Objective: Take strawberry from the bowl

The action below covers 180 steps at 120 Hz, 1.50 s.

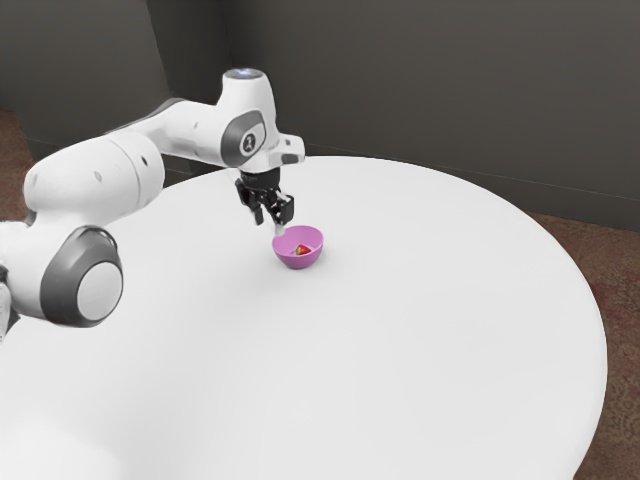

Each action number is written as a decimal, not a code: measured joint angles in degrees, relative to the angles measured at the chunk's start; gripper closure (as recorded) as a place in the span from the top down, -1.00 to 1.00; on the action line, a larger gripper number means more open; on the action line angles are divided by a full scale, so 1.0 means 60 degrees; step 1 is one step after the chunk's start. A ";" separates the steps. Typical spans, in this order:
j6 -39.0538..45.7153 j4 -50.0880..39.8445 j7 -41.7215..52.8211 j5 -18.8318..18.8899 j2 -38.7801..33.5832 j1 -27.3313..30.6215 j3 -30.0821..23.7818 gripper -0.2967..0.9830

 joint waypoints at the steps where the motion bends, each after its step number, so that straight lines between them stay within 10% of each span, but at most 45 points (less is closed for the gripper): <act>1: 0.0039 0.0025 0.0008 -0.0002 0.0037 0.0001 -0.0015 0.05; 180: 0.2011 0.1438 0.0441 -0.0022 0.2213 0.0410 -0.0985 -0.04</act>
